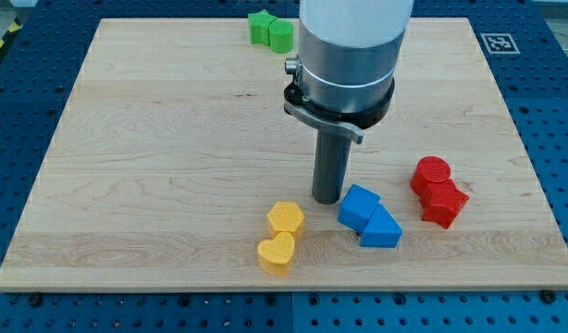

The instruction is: Push the blue cube into the red circle

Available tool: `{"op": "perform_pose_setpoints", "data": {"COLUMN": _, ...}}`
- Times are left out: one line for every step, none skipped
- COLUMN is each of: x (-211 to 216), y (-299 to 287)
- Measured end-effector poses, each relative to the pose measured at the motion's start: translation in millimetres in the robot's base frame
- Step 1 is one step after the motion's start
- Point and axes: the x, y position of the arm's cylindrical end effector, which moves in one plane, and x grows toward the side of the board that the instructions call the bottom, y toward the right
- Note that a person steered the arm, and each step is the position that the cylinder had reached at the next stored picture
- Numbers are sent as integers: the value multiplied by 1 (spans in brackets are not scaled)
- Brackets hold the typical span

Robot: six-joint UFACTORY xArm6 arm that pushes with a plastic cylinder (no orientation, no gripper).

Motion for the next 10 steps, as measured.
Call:
{"op": "perform_pose_setpoints", "data": {"x": 9, "y": 0}}
{"op": "perform_pose_setpoints", "data": {"x": 22, "y": 0}}
{"op": "perform_pose_setpoints", "data": {"x": 37, "y": 0}}
{"op": "perform_pose_setpoints", "data": {"x": 49, "y": 0}}
{"op": "perform_pose_setpoints", "data": {"x": 54, "y": 3}}
{"op": "perform_pose_setpoints", "data": {"x": 49, "y": 7}}
{"op": "perform_pose_setpoints", "data": {"x": 31, "y": 26}}
{"op": "perform_pose_setpoints", "data": {"x": 10, "y": 47}}
{"op": "perform_pose_setpoints", "data": {"x": -9, "y": 67}}
{"op": "perform_pose_setpoints", "data": {"x": -19, "y": 73}}
